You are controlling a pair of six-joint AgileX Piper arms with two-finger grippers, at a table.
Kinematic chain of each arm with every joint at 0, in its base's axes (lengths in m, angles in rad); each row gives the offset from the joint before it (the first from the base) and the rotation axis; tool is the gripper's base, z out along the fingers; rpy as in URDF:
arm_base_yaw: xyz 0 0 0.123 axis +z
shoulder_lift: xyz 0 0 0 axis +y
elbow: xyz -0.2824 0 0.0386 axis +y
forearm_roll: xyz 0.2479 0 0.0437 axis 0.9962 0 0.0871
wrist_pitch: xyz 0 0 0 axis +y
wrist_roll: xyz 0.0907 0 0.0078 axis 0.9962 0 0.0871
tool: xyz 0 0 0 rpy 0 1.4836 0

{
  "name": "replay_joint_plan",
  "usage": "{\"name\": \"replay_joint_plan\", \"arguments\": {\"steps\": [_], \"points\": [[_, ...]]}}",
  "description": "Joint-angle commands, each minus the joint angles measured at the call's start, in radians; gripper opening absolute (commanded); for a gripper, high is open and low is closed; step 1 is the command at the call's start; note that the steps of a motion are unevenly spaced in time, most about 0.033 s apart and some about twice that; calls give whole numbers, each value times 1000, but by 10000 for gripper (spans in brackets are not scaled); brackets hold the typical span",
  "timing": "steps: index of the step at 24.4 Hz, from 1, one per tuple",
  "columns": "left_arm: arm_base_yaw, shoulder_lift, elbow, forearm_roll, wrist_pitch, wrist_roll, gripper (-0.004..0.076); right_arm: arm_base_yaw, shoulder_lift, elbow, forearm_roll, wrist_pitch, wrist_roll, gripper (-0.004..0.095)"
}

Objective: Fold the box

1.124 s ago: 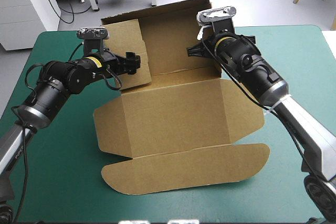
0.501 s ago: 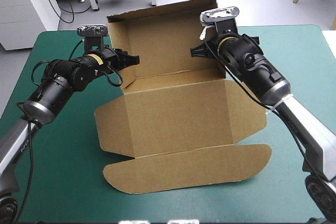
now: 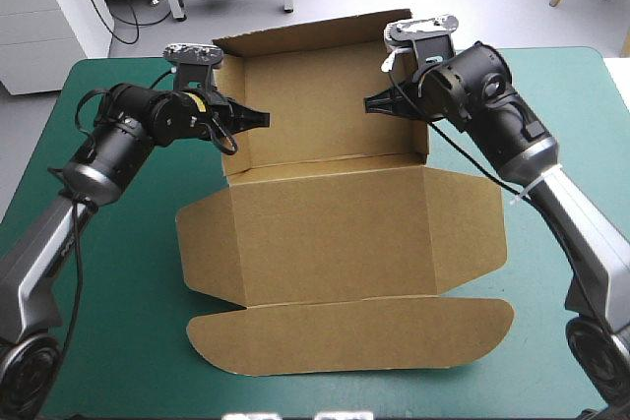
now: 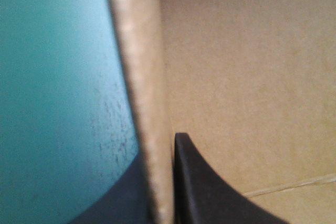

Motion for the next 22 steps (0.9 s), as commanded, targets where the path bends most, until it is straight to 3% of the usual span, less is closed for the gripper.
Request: {"name": "replay_joint_plan", "arguments": {"steps": [1,2,6,11,16,22], "points": [[-50,34,-141,-14,108,51,-10,-33,4,-87,167,32,-66,0],[-54,56,-178,-14,154,51,-10,-42,19,-86,179,78,-66,0],[-54,140,-220,-10,253,51,-10,-61,45,-12,250,84,-96,0],[-54,242,-220,-16,335,45,-10,-67,90,113,233,81,-84,0],[-54,319,-220,-59,371,45,-10,-141,166,137,323,83,-136,0],[-54,344,-220,-69,348,6,-10,-169,181,137,315,17,-146,0]]}}
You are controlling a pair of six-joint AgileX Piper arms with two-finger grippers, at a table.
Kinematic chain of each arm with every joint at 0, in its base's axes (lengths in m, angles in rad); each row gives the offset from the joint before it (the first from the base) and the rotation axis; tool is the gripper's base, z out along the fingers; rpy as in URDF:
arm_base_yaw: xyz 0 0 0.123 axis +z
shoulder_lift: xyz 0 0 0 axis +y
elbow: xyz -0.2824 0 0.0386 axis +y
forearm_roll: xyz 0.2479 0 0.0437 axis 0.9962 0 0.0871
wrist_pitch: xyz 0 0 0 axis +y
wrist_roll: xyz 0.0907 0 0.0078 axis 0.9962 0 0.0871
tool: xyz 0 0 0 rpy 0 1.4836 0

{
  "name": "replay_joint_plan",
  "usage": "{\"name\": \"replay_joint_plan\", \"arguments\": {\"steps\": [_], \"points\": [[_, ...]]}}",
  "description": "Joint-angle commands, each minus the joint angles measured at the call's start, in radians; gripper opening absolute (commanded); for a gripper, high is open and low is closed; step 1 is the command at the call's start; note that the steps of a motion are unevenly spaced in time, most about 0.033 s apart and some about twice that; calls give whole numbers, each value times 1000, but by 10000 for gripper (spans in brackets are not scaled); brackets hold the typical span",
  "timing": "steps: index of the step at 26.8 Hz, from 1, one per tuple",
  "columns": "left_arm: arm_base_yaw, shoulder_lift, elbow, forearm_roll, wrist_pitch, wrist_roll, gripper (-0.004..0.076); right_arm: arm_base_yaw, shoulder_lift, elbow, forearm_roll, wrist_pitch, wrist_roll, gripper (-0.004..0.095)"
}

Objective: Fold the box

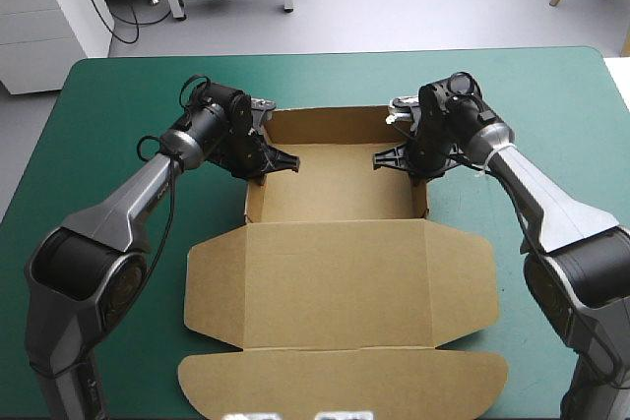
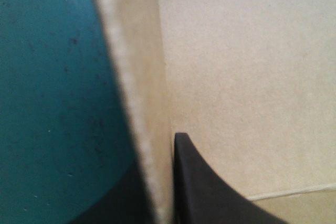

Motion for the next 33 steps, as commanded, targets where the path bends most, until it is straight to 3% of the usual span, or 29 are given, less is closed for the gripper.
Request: {"name": "replay_joint_plan", "arguments": {"steps": [1,6,8,12,15,18,20,22,33], "points": [[-18,-40,-32,-38,-16,-4,-10,-4,-50,-30,23,-97,-29,0],[-18,-17,-32,-50,-27,-12,-9,-5,-22,-28,-19,-80,-56,6],[-18,-15,-32,-50,-27,-12,2,-7,-11,-28,-12,-72,-78,88],[-18,-15,-32,-43,-27,-12,109,-7,-7,-28,23,-69,-92,383],[-18,-15,-32,-35,-27,-12,279,-9,-7,-28,57,-57,-120,678],[-18,-12,-32,-8,-20,5,465,-14,-7,-28,62,-48,-115,853],[-18,-8,-36,21,-1,3,552,-19,-7,-28,60,-47,-115,875],[-18,-4,-47,41,21,3,587,-23,-7,-28,60,-50,-106,874],[-18,-3,-302,157,108,1,584,-23,-17,-179,60,-10,-93,874]]}}
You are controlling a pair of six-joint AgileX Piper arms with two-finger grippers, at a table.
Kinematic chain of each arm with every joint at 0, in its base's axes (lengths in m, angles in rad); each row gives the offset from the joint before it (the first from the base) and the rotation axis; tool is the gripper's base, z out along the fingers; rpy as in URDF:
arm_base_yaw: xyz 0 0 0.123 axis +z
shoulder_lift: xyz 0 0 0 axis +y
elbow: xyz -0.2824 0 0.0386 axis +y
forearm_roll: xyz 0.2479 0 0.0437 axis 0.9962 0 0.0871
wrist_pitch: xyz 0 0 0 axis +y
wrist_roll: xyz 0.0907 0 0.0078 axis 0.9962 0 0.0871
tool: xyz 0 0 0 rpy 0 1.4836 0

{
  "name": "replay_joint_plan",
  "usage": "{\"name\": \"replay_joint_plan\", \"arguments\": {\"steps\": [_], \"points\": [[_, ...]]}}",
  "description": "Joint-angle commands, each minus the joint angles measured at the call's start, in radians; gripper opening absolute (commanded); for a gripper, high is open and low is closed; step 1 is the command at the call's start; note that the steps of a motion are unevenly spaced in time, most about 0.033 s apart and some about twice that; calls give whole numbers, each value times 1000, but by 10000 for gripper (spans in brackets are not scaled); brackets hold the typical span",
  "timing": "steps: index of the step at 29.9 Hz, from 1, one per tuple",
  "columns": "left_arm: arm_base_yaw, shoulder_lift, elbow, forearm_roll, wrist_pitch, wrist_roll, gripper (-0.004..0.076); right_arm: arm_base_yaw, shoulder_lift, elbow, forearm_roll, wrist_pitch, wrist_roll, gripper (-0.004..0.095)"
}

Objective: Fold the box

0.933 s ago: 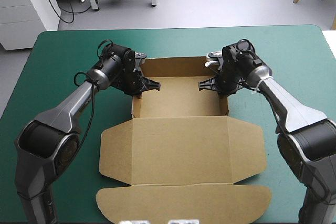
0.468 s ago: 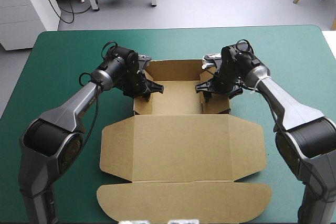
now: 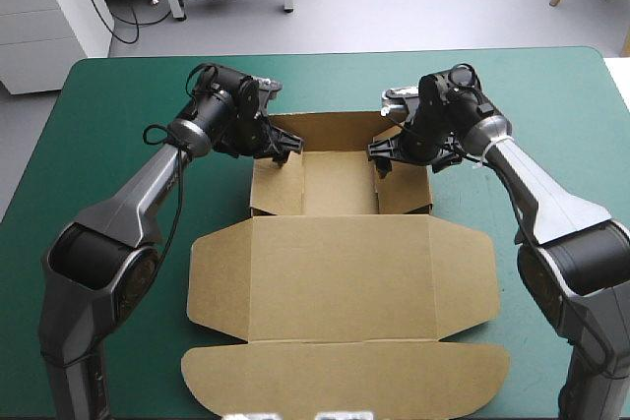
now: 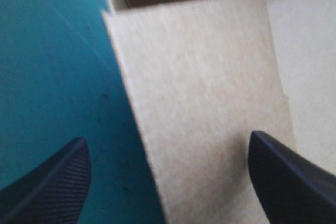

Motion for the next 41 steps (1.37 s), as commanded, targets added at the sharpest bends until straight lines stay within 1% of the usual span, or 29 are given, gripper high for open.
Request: {"name": "replay_joint_plan", "arguments": {"steps": [1,6,8,13,14,15,16,17,19,21,24,30,34,37,41], "points": [[-4,-66,-137,50,62,0,584,-5,-71,-109,2,-5,8,874],[-4,-112,-274,45,62,1,584,-5,-146,-168,0,-5,13,874],[-4,-140,-311,48,62,28,584,-5,-185,-168,-2,-5,13,874],[-4,-247,-325,68,62,72,579,-5,-292,-168,-6,-5,27,874],[-4,-272,-323,69,62,94,568,-5,-313,-168,-9,-5,27,874],[-4,-296,-322,72,62,124,539,-5,-332,-168,-11,-5,27,874],[-4,-315,-320,75,64,154,499,-5,-349,-168,-13,-5,31,874],[-4,-341,-314,84,64,182,424,-5,-361,-168,-15,-5,31,874],[-4,-388,-299,111,64,223,232,-5,-383,-168,-21,-5,31,874],[-4,-444,-266,144,64,253,-6,-5,-400,-160,-23,-5,31,874],[-4,-538,-186,196,64,272,-4,-5,-418,-126,-32,-5,31,874],[-4,-749,77,239,62,284,-8,-5,-397,-27,-105,-6,54,874],[-4,-885,233,256,62,271,-8,-5,-337,-7,-117,-9,56,874],[-4,-968,334,221,60,269,-8,-5,-276,-7,-107,-25,56,874],[-4,-1066,472,188,28,269,-8,-5,-190,-7,-105,-30,36,874]]}}
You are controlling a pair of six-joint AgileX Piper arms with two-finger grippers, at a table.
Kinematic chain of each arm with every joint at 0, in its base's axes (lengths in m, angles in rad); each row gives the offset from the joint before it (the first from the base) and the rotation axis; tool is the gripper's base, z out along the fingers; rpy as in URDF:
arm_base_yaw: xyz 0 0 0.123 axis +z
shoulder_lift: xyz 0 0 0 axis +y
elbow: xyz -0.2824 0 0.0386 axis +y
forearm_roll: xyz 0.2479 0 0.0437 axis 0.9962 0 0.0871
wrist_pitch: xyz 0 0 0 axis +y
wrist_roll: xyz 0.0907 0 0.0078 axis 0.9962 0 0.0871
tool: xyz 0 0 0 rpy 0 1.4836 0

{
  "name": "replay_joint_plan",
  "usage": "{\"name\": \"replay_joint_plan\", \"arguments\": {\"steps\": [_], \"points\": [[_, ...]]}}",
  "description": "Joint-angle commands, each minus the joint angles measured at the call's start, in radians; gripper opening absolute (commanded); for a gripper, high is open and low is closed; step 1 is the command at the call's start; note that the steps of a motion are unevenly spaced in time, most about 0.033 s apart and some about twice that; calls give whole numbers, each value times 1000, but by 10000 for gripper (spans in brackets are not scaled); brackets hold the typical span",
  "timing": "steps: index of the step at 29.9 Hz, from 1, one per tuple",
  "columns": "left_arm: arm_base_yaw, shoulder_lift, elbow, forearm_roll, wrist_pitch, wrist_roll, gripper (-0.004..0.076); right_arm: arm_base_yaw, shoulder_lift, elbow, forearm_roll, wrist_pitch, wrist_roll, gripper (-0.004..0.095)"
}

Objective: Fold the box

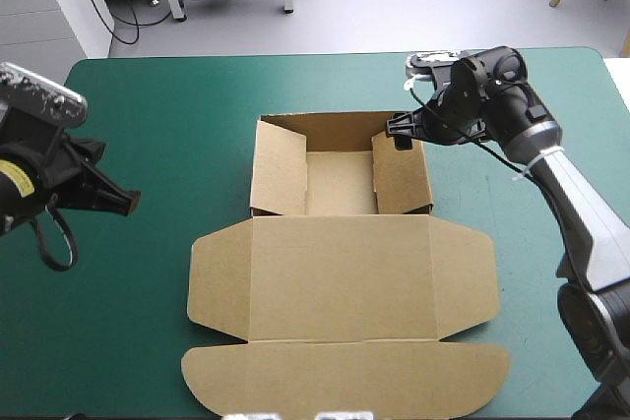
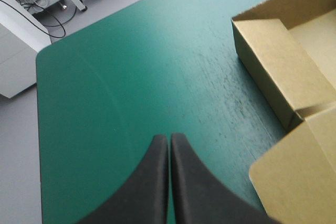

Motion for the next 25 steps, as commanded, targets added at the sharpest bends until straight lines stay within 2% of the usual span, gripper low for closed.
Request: {"name": "replay_joint_plan", "arguments": {"steps": [1,10,19,21,22,25], "points": [[-4,-80,86,-13,3,-10,-8,-5,19,-21,-4,-38,-27,874],[-4,-268,365,-11,-103,-14,-10,-5,154,-21,7,-32,-32,873],[-4,-382,491,-11,-113,-37,-10,-5,179,-21,21,-18,-33,862],[-4,-385,491,-11,-106,-37,-10,-5,180,-21,19,-13,-33,790],[-4,-385,491,-11,-106,-37,-10,-5,180,-21,19,-13,-39,712],[-4,-385,491,-11,-106,-37,-10,-5,181,-21,21,-13,-41,354]]}}
